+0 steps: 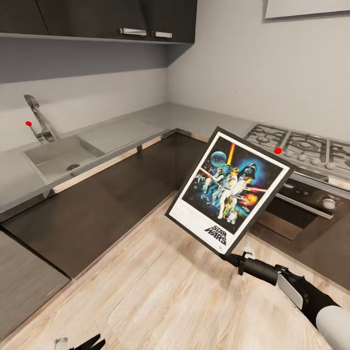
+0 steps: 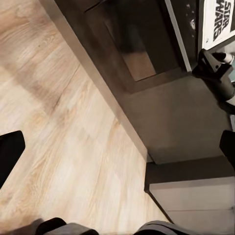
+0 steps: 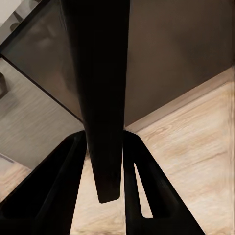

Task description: Pick up the poster from the kitchen countertop and hang it on one of the wall nails in the kitchen.

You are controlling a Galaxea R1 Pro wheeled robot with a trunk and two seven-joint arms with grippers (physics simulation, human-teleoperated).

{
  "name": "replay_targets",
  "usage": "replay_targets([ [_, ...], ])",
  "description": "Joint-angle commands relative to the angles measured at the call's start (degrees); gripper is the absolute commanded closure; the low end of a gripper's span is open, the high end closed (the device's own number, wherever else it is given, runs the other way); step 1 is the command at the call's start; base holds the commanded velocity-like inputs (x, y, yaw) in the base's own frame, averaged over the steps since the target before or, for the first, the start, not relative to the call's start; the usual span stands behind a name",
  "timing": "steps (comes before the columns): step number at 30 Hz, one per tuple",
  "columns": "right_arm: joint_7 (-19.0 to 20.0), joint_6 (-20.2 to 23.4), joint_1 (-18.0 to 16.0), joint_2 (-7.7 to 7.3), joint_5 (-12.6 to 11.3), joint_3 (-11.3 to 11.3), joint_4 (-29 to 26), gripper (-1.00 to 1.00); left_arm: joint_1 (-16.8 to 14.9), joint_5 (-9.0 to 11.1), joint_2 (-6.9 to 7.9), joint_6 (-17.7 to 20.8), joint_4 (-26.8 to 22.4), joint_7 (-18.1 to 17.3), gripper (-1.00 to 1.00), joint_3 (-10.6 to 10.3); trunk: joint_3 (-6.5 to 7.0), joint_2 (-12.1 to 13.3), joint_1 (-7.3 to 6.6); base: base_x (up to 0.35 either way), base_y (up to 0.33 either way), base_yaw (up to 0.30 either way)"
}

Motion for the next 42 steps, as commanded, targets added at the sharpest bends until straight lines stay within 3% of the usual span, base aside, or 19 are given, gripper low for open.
replay_targets([
  [1,0.5,-0.3,-0.1,-1.17,-0.3,0.5,0.0,1.00,0.0,-0.1,-0.02,0.6,0.4,-0.1,-1.00,0.0,-0.04,0.0,0.00,0.000,0.000,0.000],
  [6,1.0,-0.4,-0.1,-2.64,-0.2,0.4,0.0,1.00,0.0,-0.3,-0.04,0.6,1.7,0.0,-1.00,0.0,0.24,0.0,0.00,0.000,0.000,0.000],
  [7,1.1,-0.4,-0.1,-3.48,-0.1,0.4,0.0,1.00,0.0,-0.4,-0.04,0.6,2.0,0.1,-1.00,0.0,0.33,0.0,0.00,0.000,0.000,0.000],
  [27,0.8,-0.6,-0.1,-3.84,-0.1,0.4,0.2,1.00,0.0,-0.4,-0.04,0.6,2.0,0.1,-1.00,0.1,2.21,0.0,0.00,0.000,0.000,0.000],
  [42,0.8,-0.6,-0.1,-4.11,-0.1,0.3,0.2,1.00,0.0,-0.5,-0.04,0.7,2.0,0.2,-1.00,-0.2,6.33,6.0,-3.29,0.000,0.000,0.000],
])
